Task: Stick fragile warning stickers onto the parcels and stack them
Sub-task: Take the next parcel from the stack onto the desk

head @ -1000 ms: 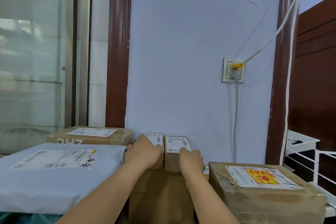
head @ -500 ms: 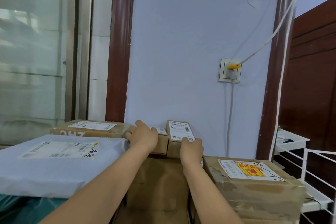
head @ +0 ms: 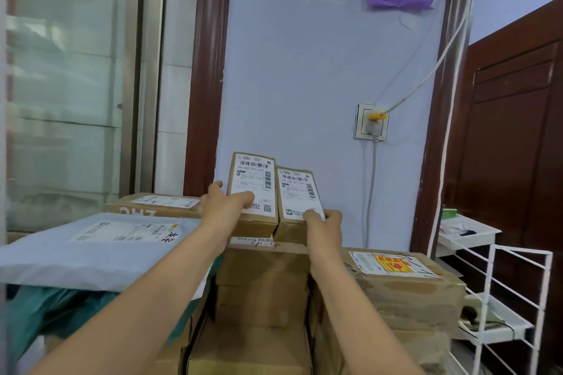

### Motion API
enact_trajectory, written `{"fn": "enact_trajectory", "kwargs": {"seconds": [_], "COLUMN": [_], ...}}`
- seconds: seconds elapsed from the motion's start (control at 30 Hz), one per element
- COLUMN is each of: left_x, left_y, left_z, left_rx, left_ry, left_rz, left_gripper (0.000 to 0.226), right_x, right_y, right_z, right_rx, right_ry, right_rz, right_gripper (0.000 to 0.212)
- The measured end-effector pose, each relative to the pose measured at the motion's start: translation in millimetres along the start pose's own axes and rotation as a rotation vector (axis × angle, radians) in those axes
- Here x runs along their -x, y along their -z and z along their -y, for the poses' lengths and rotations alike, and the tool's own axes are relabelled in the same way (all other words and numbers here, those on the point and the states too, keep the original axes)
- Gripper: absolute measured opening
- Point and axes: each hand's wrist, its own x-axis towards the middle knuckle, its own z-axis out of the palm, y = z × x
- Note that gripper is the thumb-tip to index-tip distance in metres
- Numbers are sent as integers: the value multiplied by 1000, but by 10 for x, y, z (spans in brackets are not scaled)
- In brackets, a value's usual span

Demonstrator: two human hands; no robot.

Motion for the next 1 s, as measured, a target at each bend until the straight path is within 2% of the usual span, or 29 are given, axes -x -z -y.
{"fn": "enact_trajectory", "kwargs": {"seconds": [0.13, 0.3, 0.63, 0.77, 1.0], "left_x": [281, 700, 1566, 1850, 2309], "left_y": [185, 350, 496, 535, 643], "left_z": [-30, 78, 299, 439, 967], "left_rx": [244, 416, 393, 436, 358], "left_ry": [73, 163, 173, 202, 286], "left_rz": [200, 187, 134, 175, 152], "left_gripper": [58, 39, 39, 35, 35], "right_x": [230, 579, 1342, 1612, 2131], "right_y": [216, 473, 932, 1097, 1293], "right_z": [96, 74, -150, -256, -646], "right_rx": [-65, -104, -39, -31, 39], "right_ry": [-8, -22, 12, 18, -83], "right_rz": [65, 118, 134, 148, 161], "right_gripper": [18, 21, 25, 28, 26]}}
